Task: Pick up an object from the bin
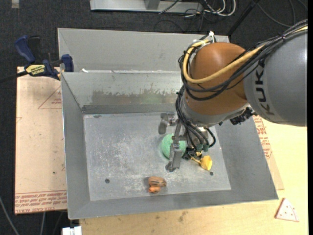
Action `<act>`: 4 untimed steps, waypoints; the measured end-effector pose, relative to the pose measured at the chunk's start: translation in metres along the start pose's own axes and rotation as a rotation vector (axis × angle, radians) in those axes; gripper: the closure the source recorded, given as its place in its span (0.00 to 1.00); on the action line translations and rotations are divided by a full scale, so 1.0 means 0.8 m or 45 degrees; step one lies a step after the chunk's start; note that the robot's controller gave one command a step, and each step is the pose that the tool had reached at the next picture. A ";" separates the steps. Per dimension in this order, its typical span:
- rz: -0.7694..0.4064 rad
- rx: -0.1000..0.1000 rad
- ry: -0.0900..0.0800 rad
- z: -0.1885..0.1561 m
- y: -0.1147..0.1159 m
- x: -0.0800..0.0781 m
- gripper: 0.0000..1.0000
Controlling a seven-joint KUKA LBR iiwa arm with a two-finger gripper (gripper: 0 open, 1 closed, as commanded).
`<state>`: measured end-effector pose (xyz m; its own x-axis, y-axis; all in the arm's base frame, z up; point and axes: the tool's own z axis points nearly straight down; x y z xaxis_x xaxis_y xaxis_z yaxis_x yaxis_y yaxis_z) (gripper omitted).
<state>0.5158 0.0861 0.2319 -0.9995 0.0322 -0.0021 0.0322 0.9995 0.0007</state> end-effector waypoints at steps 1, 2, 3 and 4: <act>-0.057 -0.001 0.003 0.032 -0.042 -0.001 0.00; 0.020 0.002 0.000 0.069 -0.050 -0.010 0.00; -0.085 -0.001 0.000 0.109 -0.048 -0.034 0.00; -0.098 -0.001 0.000 0.144 -0.063 -0.046 0.00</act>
Offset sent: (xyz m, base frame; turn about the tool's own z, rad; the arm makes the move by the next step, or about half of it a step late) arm 0.0073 -0.0345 -0.0622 0.0221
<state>0.5511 0.0344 0.1163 -0.9990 -0.0445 -0.0022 -0.0445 0.9990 0.0013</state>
